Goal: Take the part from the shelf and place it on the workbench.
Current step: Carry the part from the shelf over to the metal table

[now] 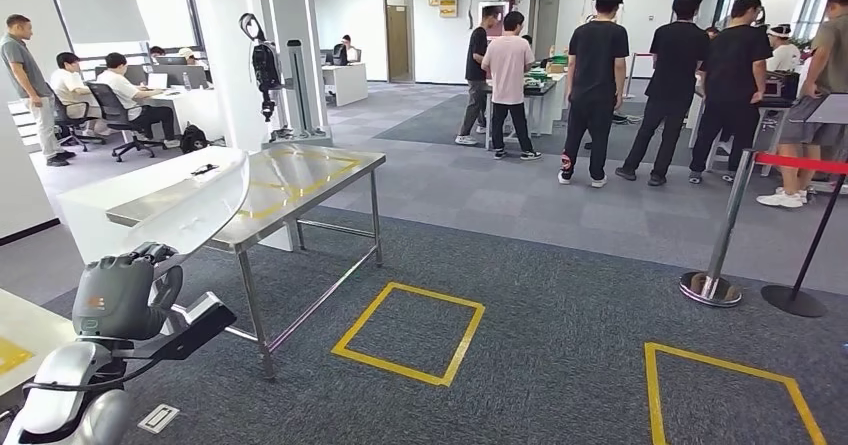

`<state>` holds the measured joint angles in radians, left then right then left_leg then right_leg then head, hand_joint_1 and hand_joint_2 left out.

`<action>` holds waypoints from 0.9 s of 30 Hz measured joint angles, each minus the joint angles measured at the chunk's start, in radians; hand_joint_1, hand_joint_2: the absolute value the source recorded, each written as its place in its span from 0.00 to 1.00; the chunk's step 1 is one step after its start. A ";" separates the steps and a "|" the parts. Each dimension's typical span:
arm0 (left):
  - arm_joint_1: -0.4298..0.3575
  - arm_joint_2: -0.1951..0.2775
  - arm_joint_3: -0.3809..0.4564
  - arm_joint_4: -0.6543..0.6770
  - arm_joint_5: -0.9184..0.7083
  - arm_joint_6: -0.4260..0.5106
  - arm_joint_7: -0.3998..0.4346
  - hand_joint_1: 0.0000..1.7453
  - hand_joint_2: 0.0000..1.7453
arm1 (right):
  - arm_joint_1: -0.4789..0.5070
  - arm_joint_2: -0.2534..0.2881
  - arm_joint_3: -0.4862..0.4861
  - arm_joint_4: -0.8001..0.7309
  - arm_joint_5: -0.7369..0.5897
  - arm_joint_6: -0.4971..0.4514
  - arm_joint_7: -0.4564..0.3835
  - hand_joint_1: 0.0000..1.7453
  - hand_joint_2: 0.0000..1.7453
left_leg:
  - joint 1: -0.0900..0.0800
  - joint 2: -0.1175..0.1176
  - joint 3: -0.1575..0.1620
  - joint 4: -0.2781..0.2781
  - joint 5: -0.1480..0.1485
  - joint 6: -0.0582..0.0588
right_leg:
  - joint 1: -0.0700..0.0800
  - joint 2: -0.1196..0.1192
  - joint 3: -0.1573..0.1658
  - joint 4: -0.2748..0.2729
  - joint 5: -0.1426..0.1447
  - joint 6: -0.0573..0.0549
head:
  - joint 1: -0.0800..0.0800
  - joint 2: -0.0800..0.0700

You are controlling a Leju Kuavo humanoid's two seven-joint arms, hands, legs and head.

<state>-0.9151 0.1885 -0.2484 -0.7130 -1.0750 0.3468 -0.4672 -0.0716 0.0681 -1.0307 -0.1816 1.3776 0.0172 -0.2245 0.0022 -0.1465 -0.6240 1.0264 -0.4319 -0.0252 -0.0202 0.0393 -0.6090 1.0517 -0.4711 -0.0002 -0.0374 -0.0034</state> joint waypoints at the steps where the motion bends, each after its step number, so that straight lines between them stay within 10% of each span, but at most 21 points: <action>1: -0.001 0.004 0.000 0.003 0.001 0.000 -0.002 1.00 1.00 | -0.001 0.000 0.000 0.000 0.001 0.000 0.001 0.00 0.00 | -0.001 0.014 -0.004 0.004 -0.003 -0.005 | -0.001 -0.011 0.002 -0.003 0.002 -0.008 | -0.001 0.000; 4: -0.009 0.007 0.000 0.011 0.004 0.000 -0.008 1.00 1.00 | -0.001 -0.001 -0.001 0.000 -0.002 0.000 0.001 0.00 0.00 | -0.004 0.113 -0.062 0.121 -0.069 -0.017 | 0.000 -0.044 0.005 -0.010 0.004 -0.026 | -0.003 0.000; 7: -0.011 0.001 -0.001 0.023 0.001 0.000 -0.009 1.00 1.00 | 0.002 0.000 -0.004 0.000 -0.007 0.000 0.001 0.00 0.00 | 0.001 0.141 -0.136 0.276 -0.125 -0.023 | 0.002 -0.081 0.005 -0.010 0.000 -0.030 | -0.004 0.000; 13: -0.039 -0.016 -0.003 0.041 -0.002 -0.009 -0.007 1.00 1.00 | 0.001 0.000 -0.007 0.000 -0.012 0.000 0.001 0.00 0.00 | -0.014 0.224 0.007 0.007 -0.004 0.003 | 0.013 -0.156 0.024 -0.008 -0.017 -0.012 | -0.002 0.000; 16: -0.046 -0.021 -0.003 0.046 -0.003 -0.016 -0.006 1.00 1.00 | -0.002 0.000 -0.008 0.000 -0.014 -0.001 0.003 0.00 0.00 | -0.014 0.186 0.009 -0.003 -0.002 0.020 | 0.013 -0.180 0.035 -0.009 -0.026 0.003 | -0.002 0.000; 20: -0.063 -0.039 -0.006 0.054 -0.005 -0.026 -0.001 1.00 1.00 | -0.001 -0.001 -0.011 0.000 -0.017 -0.003 -0.002 0.00 0.00 | -0.001 0.134 0.015 -0.011 0.004 0.039 | 0.004 -0.062 -0.045 0.163 -0.114 0.023 | 0.000 0.000; 22: -0.065 -0.047 -0.007 0.059 -0.008 -0.031 0.000 1.00 1.00 | 0.003 -0.001 -0.015 0.000 -0.018 -0.003 0.001 0.00 0.00 | -0.001 0.104 0.014 -0.009 0.003 0.041 | 0.004 -0.044 -0.105 0.265 -0.138 0.025 | 0.001 0.000; 27: -0.075 -0.056 -0.009 0.068 -0.011 -0.037 0.001 1.00 1.00 | 0.002 -0.002 -0.018 0.000 -0.020 -0.003 0.005 0.00 0.00 | 0.001 0.031 0.008 0.006 -0.002 0.026 | -0.003 0.021 -0.018 0.034 -0.002 0.020 | 0.001 0.000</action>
<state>-0.9900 0.1325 -0.2575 -0.6446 -1.0863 0.3098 -0.4663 -0.0696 0.0661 -1.0487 -0.1814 1.3581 0.0143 -0.2197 0.0033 -0.1152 -0.6159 1.0323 -0.4341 0.0010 -0.0235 0.0602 -0.6269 1.0852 -0.4731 0.0196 -0.0361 -0.0034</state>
